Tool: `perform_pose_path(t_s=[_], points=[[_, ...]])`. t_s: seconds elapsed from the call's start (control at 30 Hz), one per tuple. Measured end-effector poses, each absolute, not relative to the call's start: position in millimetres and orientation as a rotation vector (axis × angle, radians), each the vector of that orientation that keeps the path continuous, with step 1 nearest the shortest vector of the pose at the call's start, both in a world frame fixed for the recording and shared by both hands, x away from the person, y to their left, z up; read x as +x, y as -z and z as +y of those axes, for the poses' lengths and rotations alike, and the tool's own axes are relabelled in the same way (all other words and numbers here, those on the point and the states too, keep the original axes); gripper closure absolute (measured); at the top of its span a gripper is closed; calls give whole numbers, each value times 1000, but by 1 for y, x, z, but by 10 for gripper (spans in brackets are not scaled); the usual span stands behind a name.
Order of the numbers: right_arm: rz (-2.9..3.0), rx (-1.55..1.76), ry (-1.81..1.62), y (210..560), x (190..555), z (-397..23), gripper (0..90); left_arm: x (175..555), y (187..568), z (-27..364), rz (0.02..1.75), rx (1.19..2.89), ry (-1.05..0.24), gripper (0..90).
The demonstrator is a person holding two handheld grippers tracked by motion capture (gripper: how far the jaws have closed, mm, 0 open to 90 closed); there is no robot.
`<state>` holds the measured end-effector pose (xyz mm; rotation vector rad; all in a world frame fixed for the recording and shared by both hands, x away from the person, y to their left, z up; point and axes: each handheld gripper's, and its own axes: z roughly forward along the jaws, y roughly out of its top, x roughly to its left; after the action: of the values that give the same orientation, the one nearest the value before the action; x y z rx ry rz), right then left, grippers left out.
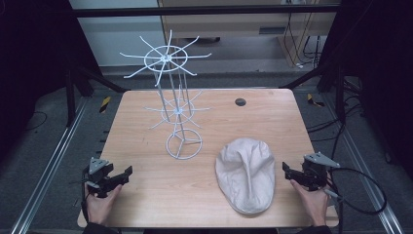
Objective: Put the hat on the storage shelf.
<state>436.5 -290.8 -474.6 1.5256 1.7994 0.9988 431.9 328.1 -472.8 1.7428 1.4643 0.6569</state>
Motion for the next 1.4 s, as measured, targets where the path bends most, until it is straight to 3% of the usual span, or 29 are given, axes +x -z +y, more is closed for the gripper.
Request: perform_pose_path(t_s=[1.4], points=[[1917,1411,-1085,411,415,-224,208,429,470,318,1420,1784,-683,218]])
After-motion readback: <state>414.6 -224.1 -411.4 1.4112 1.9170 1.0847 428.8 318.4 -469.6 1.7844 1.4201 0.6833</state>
